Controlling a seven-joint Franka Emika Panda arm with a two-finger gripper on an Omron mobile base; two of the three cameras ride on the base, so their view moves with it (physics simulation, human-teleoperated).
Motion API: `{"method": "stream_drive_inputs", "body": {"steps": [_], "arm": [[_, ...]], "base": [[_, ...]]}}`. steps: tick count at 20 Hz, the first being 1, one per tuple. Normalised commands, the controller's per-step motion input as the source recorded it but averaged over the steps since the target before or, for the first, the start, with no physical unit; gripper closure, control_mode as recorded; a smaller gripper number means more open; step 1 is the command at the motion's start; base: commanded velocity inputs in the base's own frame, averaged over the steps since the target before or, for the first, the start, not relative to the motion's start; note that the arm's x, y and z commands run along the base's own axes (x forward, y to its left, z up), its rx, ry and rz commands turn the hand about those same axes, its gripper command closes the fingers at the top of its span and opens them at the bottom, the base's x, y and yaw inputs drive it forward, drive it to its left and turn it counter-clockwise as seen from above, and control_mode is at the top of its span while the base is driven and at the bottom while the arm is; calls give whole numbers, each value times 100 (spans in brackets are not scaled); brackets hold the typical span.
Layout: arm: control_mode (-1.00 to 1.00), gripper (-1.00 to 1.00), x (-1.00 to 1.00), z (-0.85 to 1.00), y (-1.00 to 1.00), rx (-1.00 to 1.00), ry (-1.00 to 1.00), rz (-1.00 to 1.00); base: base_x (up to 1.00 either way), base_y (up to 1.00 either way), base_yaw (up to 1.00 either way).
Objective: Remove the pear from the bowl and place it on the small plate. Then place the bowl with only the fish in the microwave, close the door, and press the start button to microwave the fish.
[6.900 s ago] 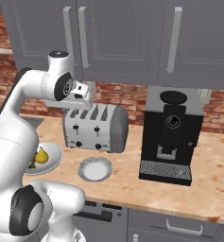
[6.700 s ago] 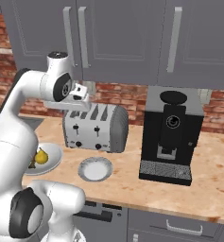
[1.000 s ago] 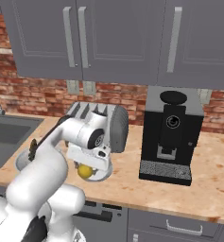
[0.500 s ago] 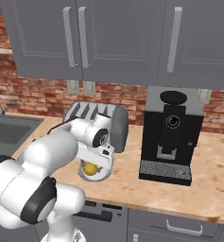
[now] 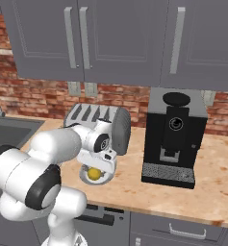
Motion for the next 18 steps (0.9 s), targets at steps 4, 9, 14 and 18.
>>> {"method": "stream_drive_inputs", "body": {"steps": [4, 9, 14, 18], "arm": [[-100, -100, 10, -6, 1, 0, 0, -1], [-100, -100, 0, 0, 0, 0, -3, 0], [-100, -100, 0, 25, 0, 0, 0, 0], [-100, -100, -13, 53, 0, 0, -8, 0]], "base": [[0, 0, 0], [0, 0, 0], [0, 0, 0], [0, 0, 0]]}}
